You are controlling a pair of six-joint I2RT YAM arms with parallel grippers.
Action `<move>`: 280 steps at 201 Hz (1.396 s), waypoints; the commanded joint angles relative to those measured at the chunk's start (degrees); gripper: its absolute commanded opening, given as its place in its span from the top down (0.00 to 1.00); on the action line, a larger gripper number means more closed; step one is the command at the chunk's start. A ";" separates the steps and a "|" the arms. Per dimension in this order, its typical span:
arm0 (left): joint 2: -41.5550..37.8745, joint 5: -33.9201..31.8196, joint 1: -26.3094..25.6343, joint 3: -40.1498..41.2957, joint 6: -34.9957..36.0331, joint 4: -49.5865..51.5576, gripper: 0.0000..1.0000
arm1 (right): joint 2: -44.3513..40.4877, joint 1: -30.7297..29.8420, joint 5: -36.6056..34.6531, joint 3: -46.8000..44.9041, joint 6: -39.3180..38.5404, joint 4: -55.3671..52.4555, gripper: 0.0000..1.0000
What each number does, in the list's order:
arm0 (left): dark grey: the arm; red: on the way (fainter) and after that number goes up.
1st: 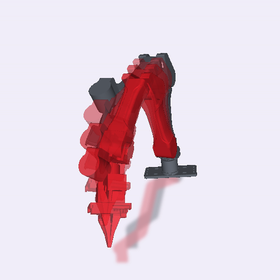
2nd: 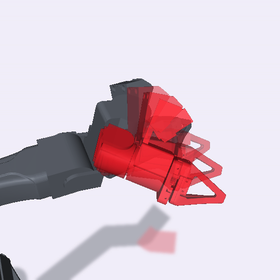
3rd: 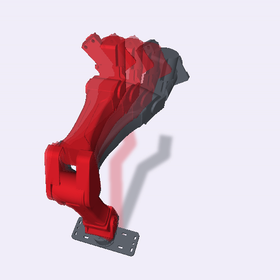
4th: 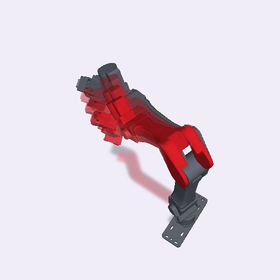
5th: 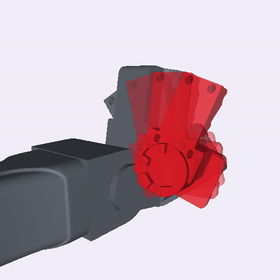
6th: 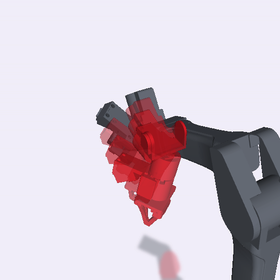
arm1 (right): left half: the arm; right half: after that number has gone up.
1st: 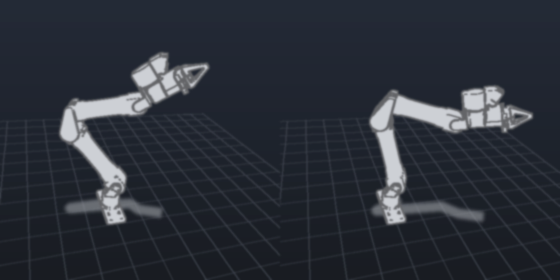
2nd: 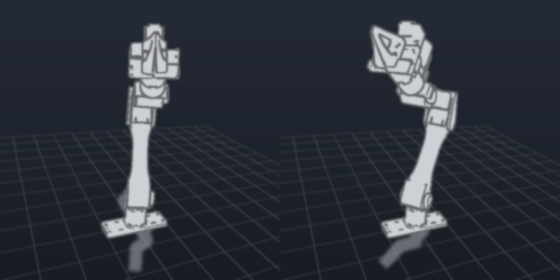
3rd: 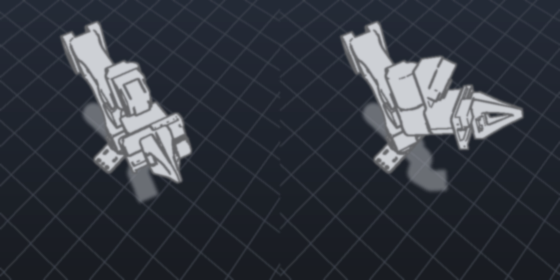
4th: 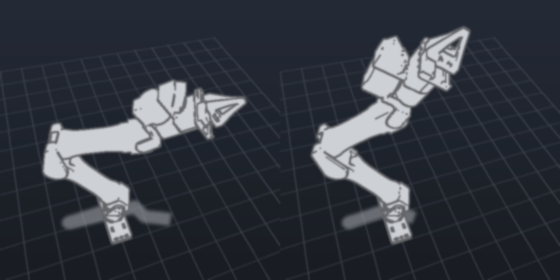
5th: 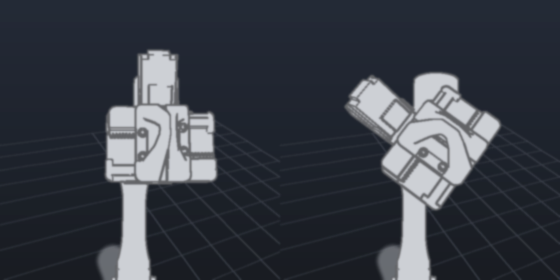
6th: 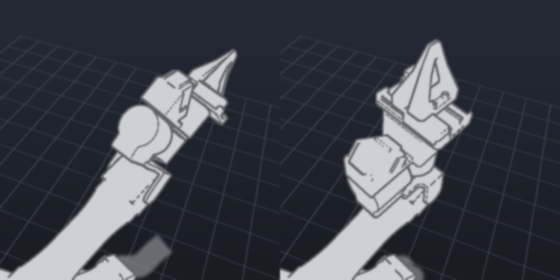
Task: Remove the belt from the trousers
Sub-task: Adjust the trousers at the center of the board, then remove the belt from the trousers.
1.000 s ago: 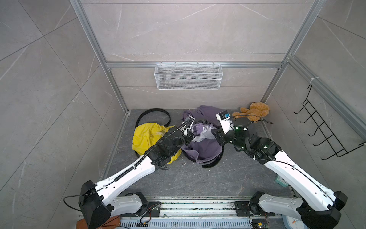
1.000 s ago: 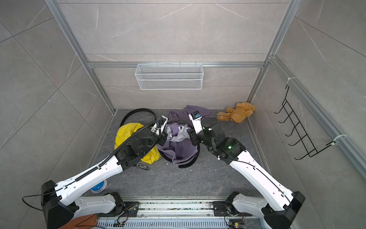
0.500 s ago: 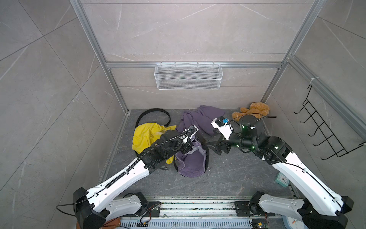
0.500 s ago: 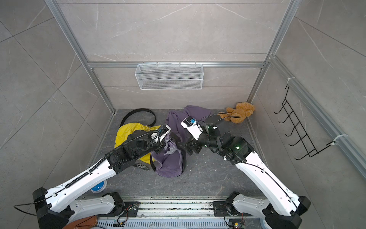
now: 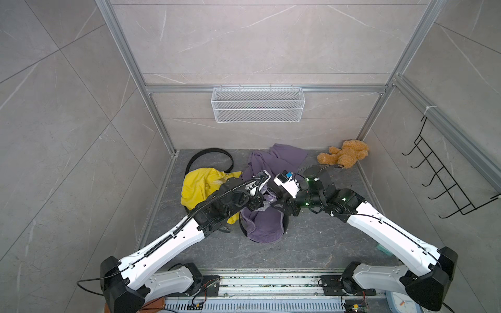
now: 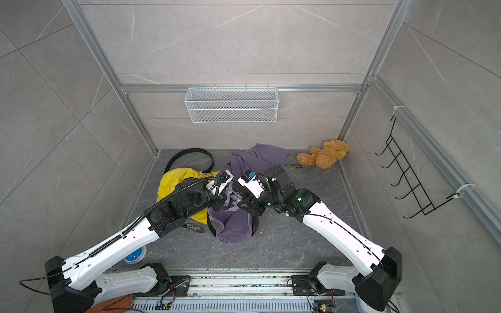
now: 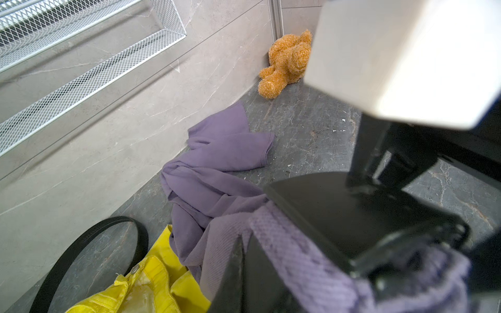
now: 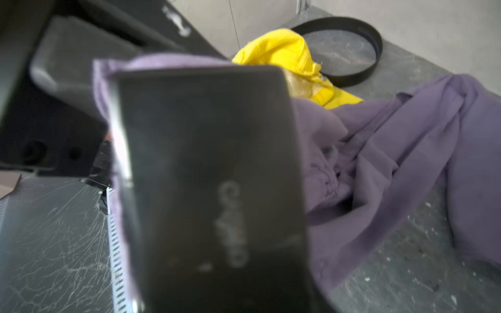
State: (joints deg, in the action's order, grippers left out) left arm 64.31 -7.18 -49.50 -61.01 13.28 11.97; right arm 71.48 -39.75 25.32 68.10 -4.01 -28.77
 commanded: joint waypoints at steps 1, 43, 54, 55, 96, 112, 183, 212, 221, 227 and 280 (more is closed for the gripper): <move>-3.60 2.34 -0.26 -2.06 -2.90 -5.44 1.00 | -1.45 -0.19 -2.99 -0.81 -1.86 3.59 1.00; -6.67 0.94 -0.28 0.41 -2.54 -4.41 0.75 | -2.58 -0.16 -3.65 2.27 -8.69 -3.67 1.00; -7.47 1.11 -0.30 0.69 -1.99 -4.27 0.70 | -2.80 -0.20 -3.03 2.86 -9.38 -4.89 1.00; -7.55 1.20 -0.32 0.75 -1.97 -4.30 0.70 | -2.86 -0.14 -2.97 2.94 -9.41 -4.97 1.00; -6.60 3.25 -0.28 -0.17 -1.03 -3.79 0.65 | -2.51 0.03 0.82 5.22 -9.64 -6.62 1.00; -5.82 4.06 -0.25 -0.50 -0.69 -3.96 0.72 | -2.71 0.02 0.79 5.56 -9.70 -6.57 1.00; -4.92 4.42 -0.25 -2.54 -2.01 -2.66 1.00 | -2.24 2.72 0.96 6.12 -11.06 -11.60 0.20; -4.39 3.93 -0.91 -3.58 -4.07 -0.37 1.00 | -4.69 3.10 5.65 6.22 -8.58 -9.34 0.10; -4.20 3.76 -1.24 -3.59 -4.55 -0.36 1.00 | -4.04 3.13 7.08 7.01 -7.68 -9.28 0.10; -4.07 3.67 -1.45 -3.59 -4.82 -0.43 1.00 | -3.53 3.10 7.70 7.47 -6.96 -8.85 0.11; -3.11 2.70 -2.84 -3.67 -5.10 -1.65 1.00 | 0.84 3.05 6.17 8.81 -0.77 -5.23 0.37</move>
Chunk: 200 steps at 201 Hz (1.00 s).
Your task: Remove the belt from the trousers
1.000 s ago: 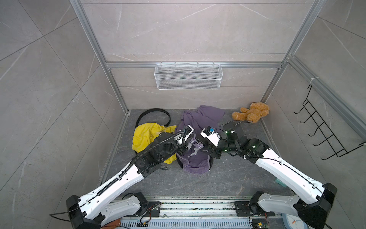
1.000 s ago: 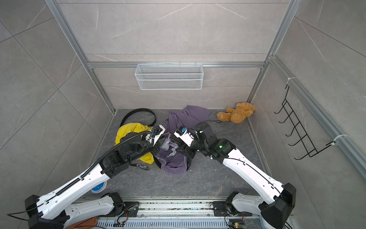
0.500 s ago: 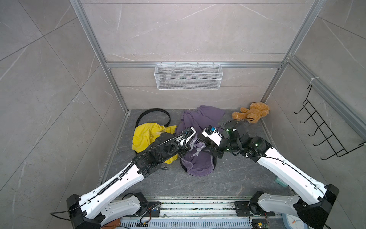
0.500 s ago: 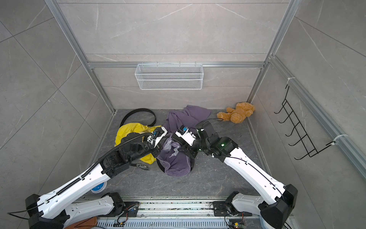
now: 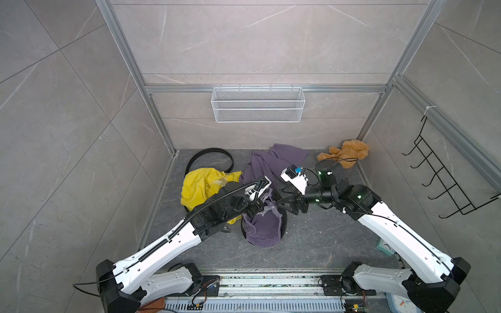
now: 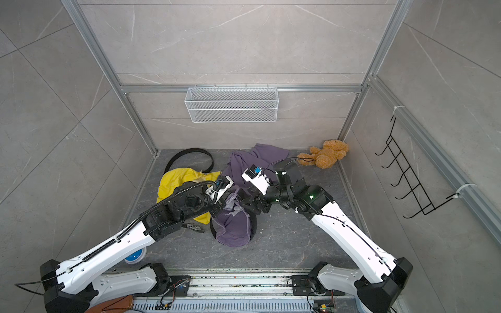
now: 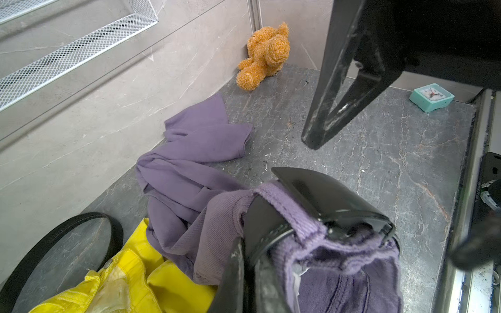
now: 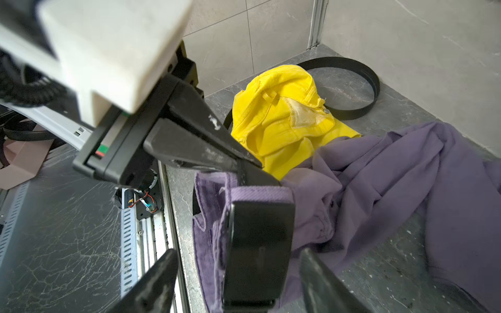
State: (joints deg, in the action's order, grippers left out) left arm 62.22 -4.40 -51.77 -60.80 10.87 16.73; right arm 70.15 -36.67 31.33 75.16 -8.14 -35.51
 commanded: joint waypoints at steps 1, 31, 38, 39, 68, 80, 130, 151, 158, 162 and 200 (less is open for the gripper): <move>-1.03 -0.12 -0.59 -3.89 -2.70 -6.39 1.00 | 2.22 -0.01 0.10 1.75 3.33 1.50 0.37; -1.47 -0.29 -0.75 -3.56 -2.71 -7.01 1.00 | 2.66 0.01 -1.96 0.73 4.42 2.01 0.42; -1.57 -0.25 -0.81 -3.41 -2.70 -7.08 1.00 | 2.55 0.01 -2.55 0.40 4.44 2.15 0.42; -1.57 -0.25 -0.80 -3.39 -2.70 -7.11 1.00 | 2.54 0.01 -2.62 0.33 4.40 2.17 0.42; -2.01 0.31 -0.96 -2.93 -3.00 -7.91 1.00 | 3.10 0.04 -2.82 -0.04 4.71 2.63 0.46; -2.01 0.70 -0.97 -2.75 -3.14 -8.35 1.00 | 3.86 -0.01 -2.05 0.07 4.80 2.80 0.47; -1.76 1.02 -1.27 -2.31 -3.49 -9.81 1.00 | 6.08 0.00 0.53 0.45 5.16 3.82 0.39; -1.68 1.00 -1.32 -2.32 -3.49 -9.92 1.00 | 6.53 0.04 0.31 0.97 4.75 3.58 0.39; -1.77 0.88 -1.32 -2.30 -3.51 -9.94 1.00 | 6.75 0.02 0.30 1.18 4.65 3.43 0.40; -1.81 0.89 -1.32 -2.24 -3.45 -9.96 1.00 | 6.84 0.01 0.30 1.16 4.68 3.50 0.41; -1.87 0.84 -1.32 -2.22 -3.49 -9.96 1.00 | 7.11 0.01 -0.30 0.53 4.88 4.22 0.48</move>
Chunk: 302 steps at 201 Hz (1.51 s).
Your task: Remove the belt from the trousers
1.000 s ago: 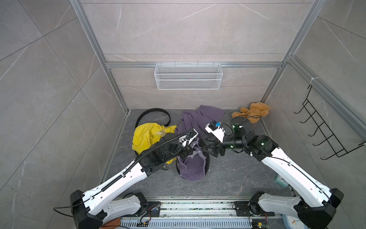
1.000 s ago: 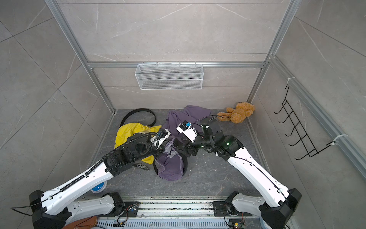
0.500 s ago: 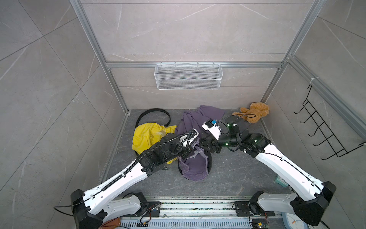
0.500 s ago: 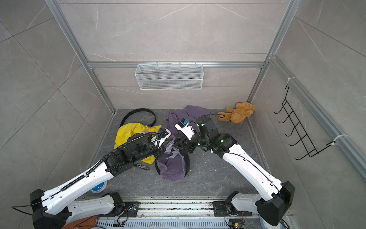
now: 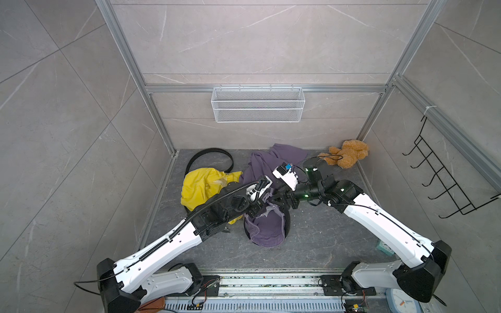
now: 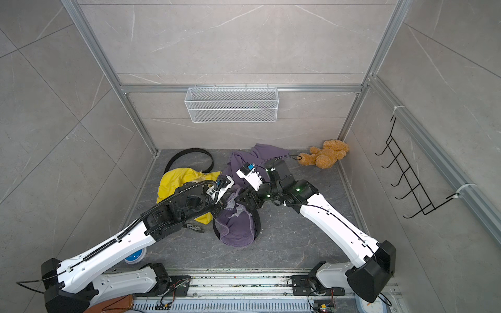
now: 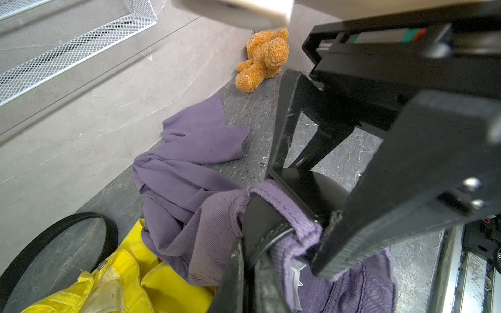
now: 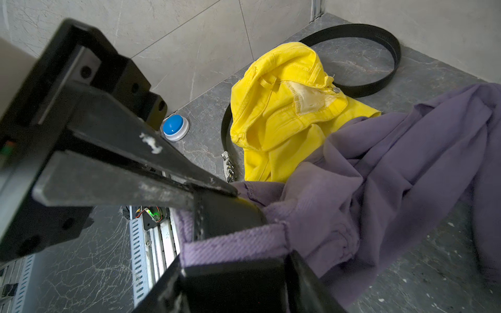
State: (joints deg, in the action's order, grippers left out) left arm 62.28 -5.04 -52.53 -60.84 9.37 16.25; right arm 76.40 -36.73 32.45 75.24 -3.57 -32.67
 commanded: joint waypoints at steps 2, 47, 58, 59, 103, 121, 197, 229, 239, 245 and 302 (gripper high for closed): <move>-1.93 1.51 -0.55 -2.18 -1.98 -9.48 1.00 | 0.81 0.08 -1.42 0.37 0.43 1.51 0.49; -2.14 0.67 -0.56 -1.94 -1.73 -8.30 1.00 | 0.00 0.04 -1.69 -0.25 1.15 2.64 0.80; -2.49 -0.02 -0.55 -1.66 -1.74 -7.71 1.00 | -0.52 0.38 -1.69 -0.65 1.45 2.93 0.81; -2.55 -0.09 -0.55 -1.61 -1.73 -7.67 1.00 | -0.58 0.41 -1.69 -0.64 1.50 2.94 0.81; -4.06 -1.76 -0.61 -0.57 -2.33 -5.51 1.00 | -3.06 4.00 1.94 -3.70 5.30 6.97 0.87; -4.85 -3.70 -0.55 0.62 -2.27 -4.96 1.00 | -3.86 5.45 3.32 -4.60 6.06 7.79 0.90; -7.13 -11.34 -0.56 3.99 -1.46 -3.50 1.00 | -7.37 9.88 4.53 -8.28 8.75 10.25 1.00; -7.56 -15.49 -0.48 4.84 -1.68 -3.15 1.00 | -8.35 11.39 4.22 -8.74 8.47 8.95 1.00; -7.95 -17.28 -0.38 5.02 -2.13 -3.48 1.00 | -8.50 11.74 4.25 -8.73 8.40 8.60 1.00; -8.17 -18.00 -0.32 5.17 -2.37 -3.74 1.00 | -8.59 11.88 4.28 -8.88 8.32 8.58 1.00; -10.38 -28.18 0.91 6.52 -5.74 -5.35 1.00 | -9.66 13.28 3.78 -9.20 8.35 7.49 1.00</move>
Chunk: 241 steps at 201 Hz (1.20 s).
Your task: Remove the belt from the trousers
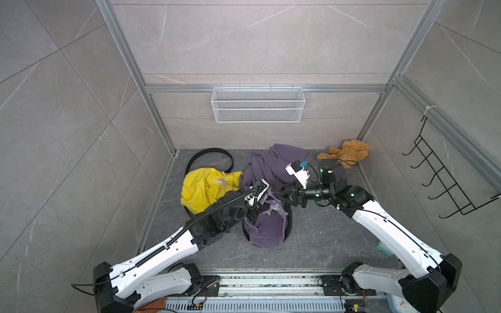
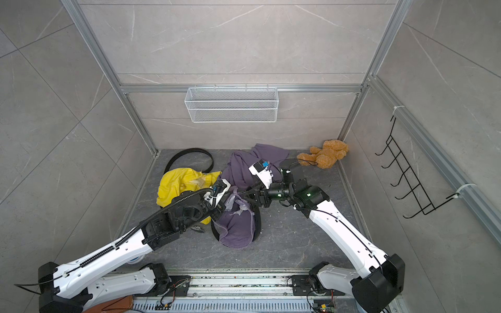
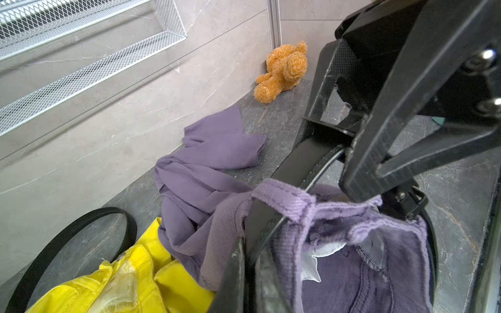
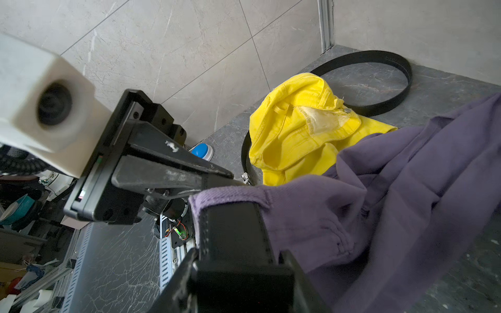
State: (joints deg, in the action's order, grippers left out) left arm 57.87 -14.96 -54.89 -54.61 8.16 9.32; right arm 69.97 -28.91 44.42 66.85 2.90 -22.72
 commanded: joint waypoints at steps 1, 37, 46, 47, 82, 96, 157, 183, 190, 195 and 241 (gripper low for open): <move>-5.99 -18.31 3.33 0.34 -4.59 1.62 1.00 | -3.21 5.45 -8.21 -0.83 1.86 -2.48 1.00; -7.09 -21.07 4.92 1.18 -7.29 1.80 1.00 | -3.66 6.15 -8.12 -1.03 1.91 -2.59 1.00; -7.50 -21.51 5.50 1.51 -8.04 1.68 1.00 | -3.78 6.27 -7.95 -1.16 1.81 -2.59 1.00; -7.59 -21.51 5.59 1.61 -8.10 1.67 1.00 | -3.79 6.29 -7.95 -1.13 1.79 -2.59 1.00; -8.47 -21.98 7.68 2.16 -10.60 2.34 1.00 | -4.15 6.93 -8.06 -1.41 1.88 -2.50 1.00; -9.03 -22.77 8.48 2.40 -11.66 2.63 1.00 | -4.30 7.23 -8.16 -1.46 2.04 -2.55 1.00; -11.16 -24.47 12.62 3.71 -15.63 3.11 1.00 | -4.59 8.23 -8.47 -1.37 1.85 -3.38 1.00; -11.60 -25.87 14.21 4.16 -17.35 3.48 1.00 | -4.65 8.51 -8.79 -1.18 1.84 -3.77 1.00; -11.64 -26.39 14.63 4.23 -17.83 3.66 1.00 | -4.51 8.57 -8.78 -1.19 1.72 -3.82 1.00; -11.84 -27.09 14.97 4.25 -18.48 3.89 1.00 | -4.50 8.60 -8.79 -1.16 1.76 -3.84 1.00; -13.17 -30.19 18.75 5.57 -23.39 6.13 1.00 | -3.73 8.95 -7.99 -0.83 0.75 -5.53 1.00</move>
State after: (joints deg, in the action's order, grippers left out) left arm 48.47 -22.72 -43.22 -48.86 -8.62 11.73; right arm 67.92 -23.97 43.11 65.82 3.44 -22.87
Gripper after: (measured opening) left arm 0.060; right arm 0.437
